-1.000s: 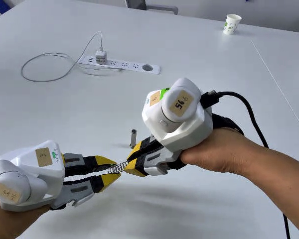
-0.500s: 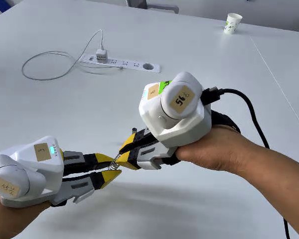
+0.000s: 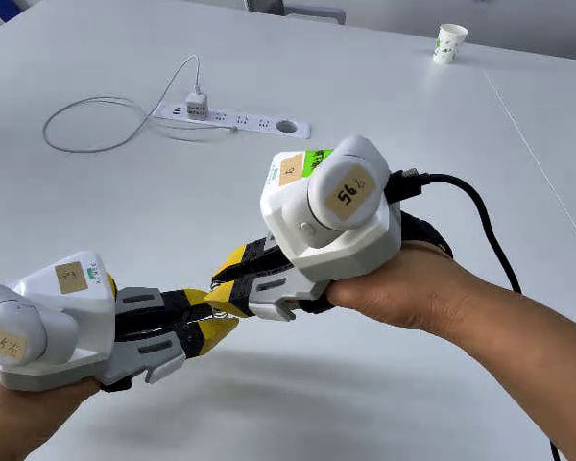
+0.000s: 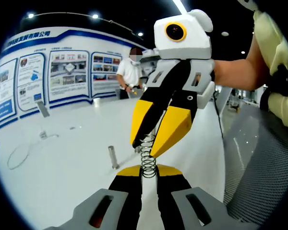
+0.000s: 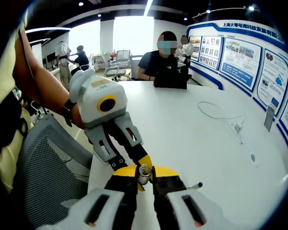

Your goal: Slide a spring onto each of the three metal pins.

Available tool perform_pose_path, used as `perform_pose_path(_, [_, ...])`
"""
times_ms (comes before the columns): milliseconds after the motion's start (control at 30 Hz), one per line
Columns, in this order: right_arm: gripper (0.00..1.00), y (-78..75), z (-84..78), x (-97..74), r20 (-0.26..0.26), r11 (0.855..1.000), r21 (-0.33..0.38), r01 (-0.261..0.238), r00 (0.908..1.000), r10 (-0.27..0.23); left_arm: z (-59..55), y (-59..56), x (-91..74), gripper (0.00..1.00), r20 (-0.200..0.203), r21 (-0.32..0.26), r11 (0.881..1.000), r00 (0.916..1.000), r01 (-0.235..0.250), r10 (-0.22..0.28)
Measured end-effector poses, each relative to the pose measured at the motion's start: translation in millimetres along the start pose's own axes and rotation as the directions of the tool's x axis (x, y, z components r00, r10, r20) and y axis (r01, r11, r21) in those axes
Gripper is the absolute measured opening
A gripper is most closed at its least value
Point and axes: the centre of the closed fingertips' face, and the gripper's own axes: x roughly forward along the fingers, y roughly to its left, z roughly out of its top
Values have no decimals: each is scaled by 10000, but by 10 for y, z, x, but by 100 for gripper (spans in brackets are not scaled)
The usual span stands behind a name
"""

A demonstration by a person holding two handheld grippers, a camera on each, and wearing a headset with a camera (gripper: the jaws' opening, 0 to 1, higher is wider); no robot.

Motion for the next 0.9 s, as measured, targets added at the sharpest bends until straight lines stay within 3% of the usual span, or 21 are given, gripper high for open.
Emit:
perform_pose_path(267, [14, -12, 19, -21, 211, 9999, 102, 108, 9997, -110, 20, -14, 10, 10, 107, -149, 9999, 9999, -2, 3])
perform_pose_path(367, [14, -5, 22, -36, 317, 9997, 233, 71, 9995, -78, 44, 21, -3, 10, 299, -466, 9989, 9995, -108, 122])
perform_pose_path(733, [12, -29, 12, -11, 440, 9993, 362, 136, 9989, -151, 34, 24, -4, 10, 178, -255, 9996, 9998, -84, 89])
perform_pose_path(900, [12, -50, 27, -13, 577, 9990, 408, 186, 9981, -210, 54, 59, -2, 10, 320, -400, 9991, 9993, -153, 166])
